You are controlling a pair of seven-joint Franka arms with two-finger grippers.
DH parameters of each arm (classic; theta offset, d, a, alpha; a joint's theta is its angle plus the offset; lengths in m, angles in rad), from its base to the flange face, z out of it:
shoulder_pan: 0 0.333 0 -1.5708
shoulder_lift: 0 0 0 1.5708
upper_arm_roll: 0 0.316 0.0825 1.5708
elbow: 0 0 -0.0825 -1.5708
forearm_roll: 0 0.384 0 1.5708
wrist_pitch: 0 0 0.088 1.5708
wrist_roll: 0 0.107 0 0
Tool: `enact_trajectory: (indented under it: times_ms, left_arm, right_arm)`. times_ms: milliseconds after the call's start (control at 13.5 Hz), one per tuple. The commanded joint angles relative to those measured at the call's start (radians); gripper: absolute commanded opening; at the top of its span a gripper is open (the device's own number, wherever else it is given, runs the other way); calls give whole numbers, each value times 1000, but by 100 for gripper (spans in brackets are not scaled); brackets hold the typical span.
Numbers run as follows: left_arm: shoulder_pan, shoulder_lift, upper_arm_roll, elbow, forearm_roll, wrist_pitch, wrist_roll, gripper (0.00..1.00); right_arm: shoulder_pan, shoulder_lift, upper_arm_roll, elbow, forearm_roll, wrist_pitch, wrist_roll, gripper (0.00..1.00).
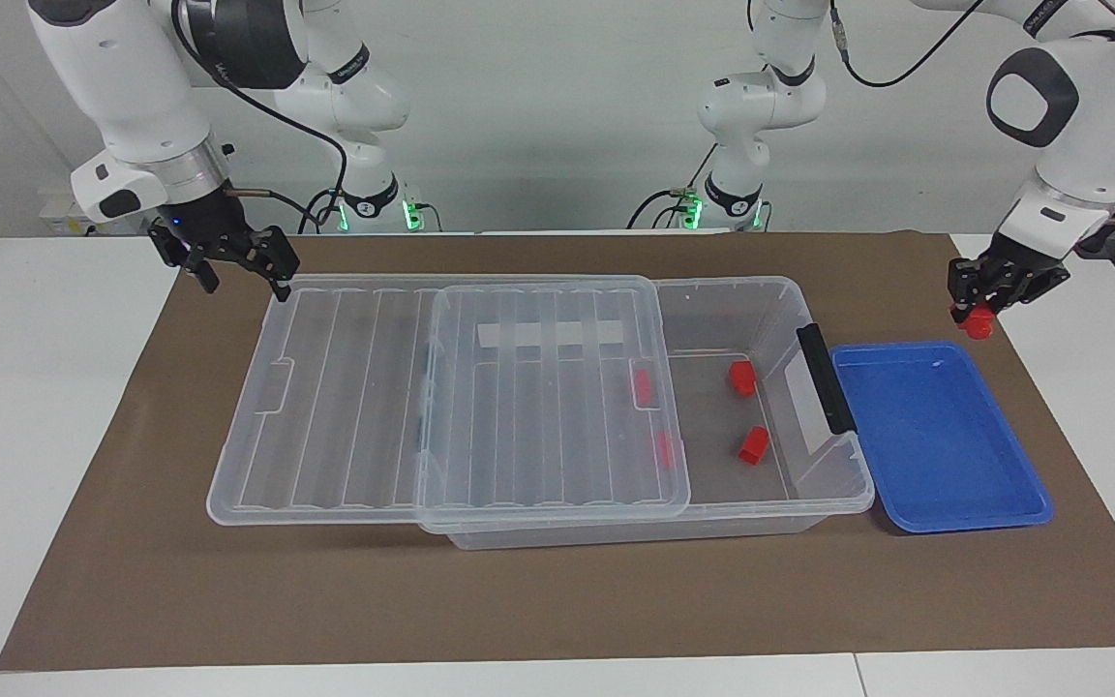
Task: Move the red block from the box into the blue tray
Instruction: 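Carry the red block with the left gripper over the blue tray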
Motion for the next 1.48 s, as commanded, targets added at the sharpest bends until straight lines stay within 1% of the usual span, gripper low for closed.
enact_trajectory:
  times_ms: [0,148,296,370,444,519,593,667,741,889,1111,1259,1407]
  left_arm:
    - [-3,-14,-10,-146,-18,154,13,2]
    - [-8,4,-10,-209,-18,251,9,2]
    - [0,24,-10,-292,-18,387,8,2]
    - [3,41,-10,-305,-18,412,6,2]
    - [6,67,-10,-305,-20,424,6,2]
    - [6,91,-10,-303,-41,452,3,2]
    - [6,116,-10,-303,-71,473,2,2]
    - [6,134,-10,-303,-85,490,-3,2]
    - [4,156,-10,-305,-86,521,-3,2]
    - [6,185,-10,-306,-86,555,2,2]
    - [18,210,-10,-306,-86,575,6,3]
    - [20,214,-10,-306,-86,582,8,3]
    - [20,220,-10,-309,-86,596,8,4]
  right_arm:
    - [-6,-24,10,15,-13,-50,-2,99]
    - [-6,-29,10,15,-13,-72,-34,99]
    - [-20,-24,3,10,-12,-39,-48,99]
    - [-26,-17,0,-1,-10,-6,-48,91]
    - [-48,-8,-1,-17,-10,44,-62,77]
    - [-74,2,-1,-39,2,89,-66,55]
    - [-97,5,-1,-60,2,124,-77,28]
    - [-111,3,-3,-89,2,164,-82,5]
    - [-115,3,-3,-129,2,210,-82,0]
    - [-150,15,-3,-188,2,314,-83,0]
    - [-143,66,-3,-194,2,360,-80,0]
    - [-138,77,-3,-218,1,400,-82,0]
    - [-134,84,-1,-240,-2,414,-82,0]
